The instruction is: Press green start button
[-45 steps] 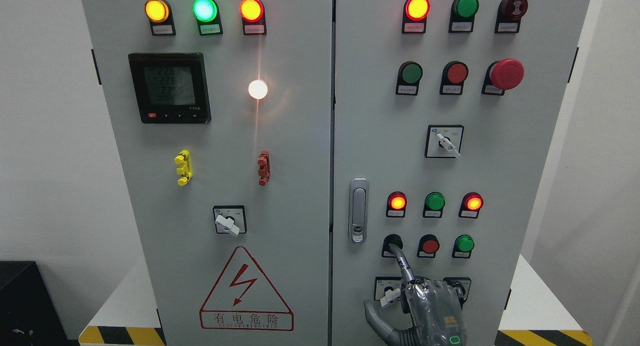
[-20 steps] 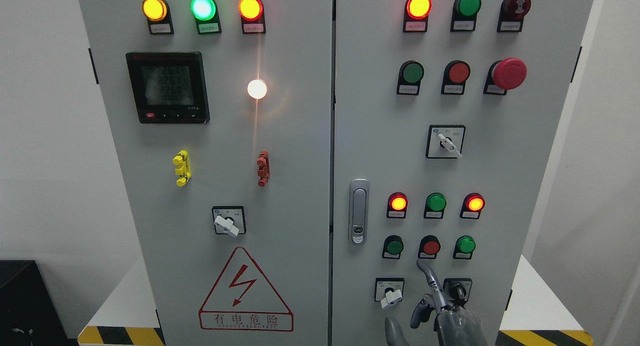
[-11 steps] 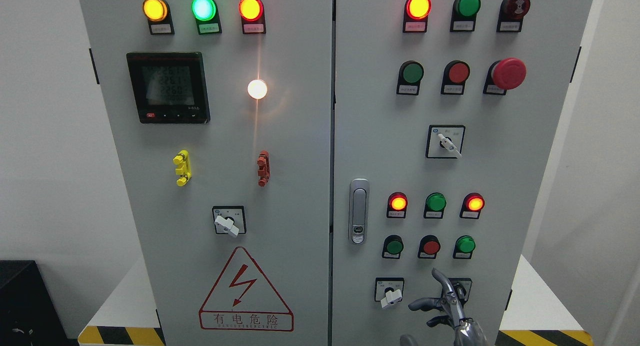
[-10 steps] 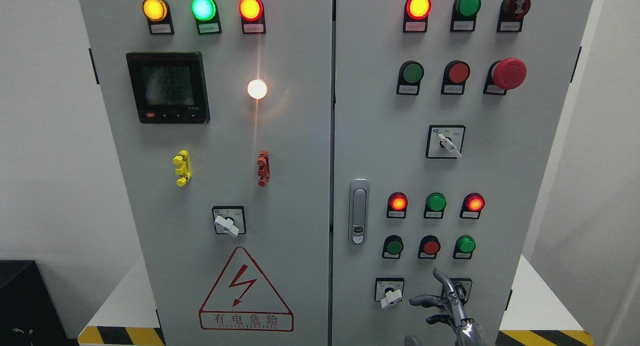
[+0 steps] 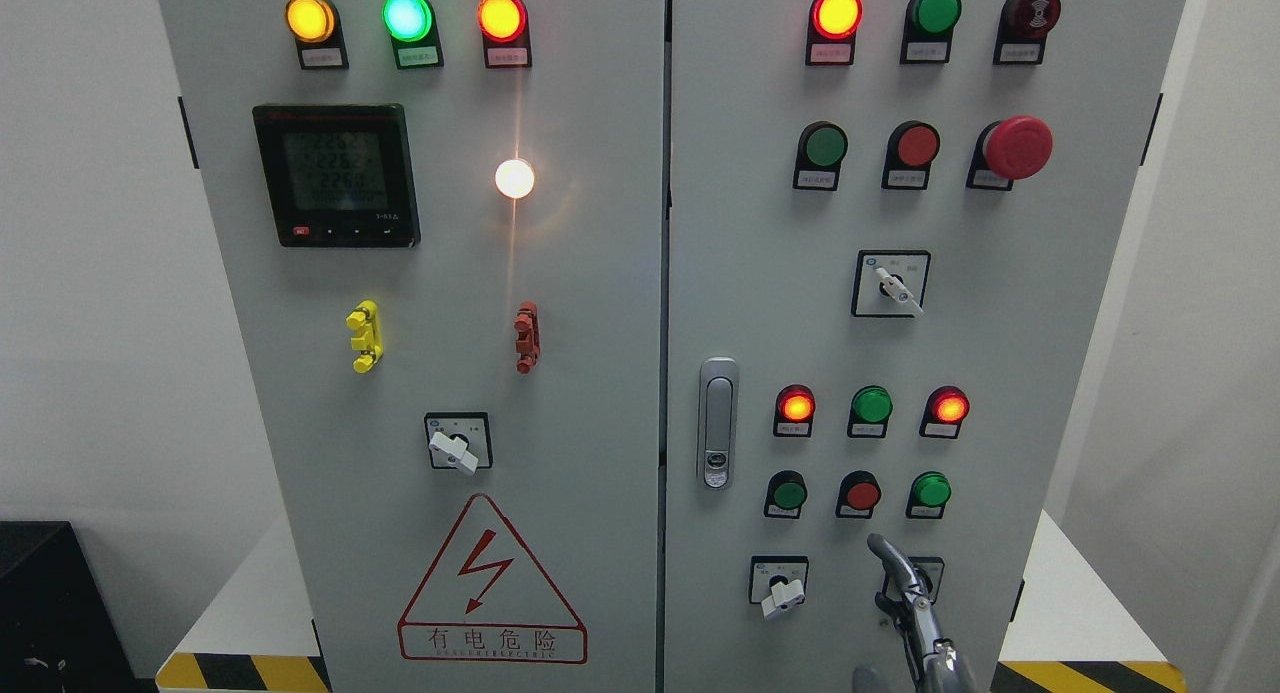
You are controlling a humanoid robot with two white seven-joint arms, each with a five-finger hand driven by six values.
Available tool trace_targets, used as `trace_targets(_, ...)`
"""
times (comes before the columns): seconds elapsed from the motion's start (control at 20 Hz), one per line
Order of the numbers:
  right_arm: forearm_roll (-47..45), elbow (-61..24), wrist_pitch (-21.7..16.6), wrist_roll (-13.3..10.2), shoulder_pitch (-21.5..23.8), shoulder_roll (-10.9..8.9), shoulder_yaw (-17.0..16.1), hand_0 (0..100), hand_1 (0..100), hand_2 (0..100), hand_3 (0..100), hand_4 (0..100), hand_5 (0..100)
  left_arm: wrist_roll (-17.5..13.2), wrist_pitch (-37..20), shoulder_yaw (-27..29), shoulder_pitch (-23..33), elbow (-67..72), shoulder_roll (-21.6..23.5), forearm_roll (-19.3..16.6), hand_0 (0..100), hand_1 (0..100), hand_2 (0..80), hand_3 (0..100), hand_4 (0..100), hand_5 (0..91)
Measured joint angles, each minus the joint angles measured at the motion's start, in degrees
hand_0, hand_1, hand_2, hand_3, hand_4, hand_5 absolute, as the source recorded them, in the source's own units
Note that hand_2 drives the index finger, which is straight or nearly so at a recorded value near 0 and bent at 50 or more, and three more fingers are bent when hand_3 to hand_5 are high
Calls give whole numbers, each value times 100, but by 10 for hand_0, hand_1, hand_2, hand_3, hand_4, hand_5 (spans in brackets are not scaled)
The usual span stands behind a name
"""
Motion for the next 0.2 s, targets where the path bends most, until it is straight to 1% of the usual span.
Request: trace_targets(0.2, -147, -42, 11, 5, 5, 0, 16, 0, 18, 0, 0, 0, 0, 0, 0, 0, 0, 0, 0, 0, 120, 556, 0, 0, 0, 0)
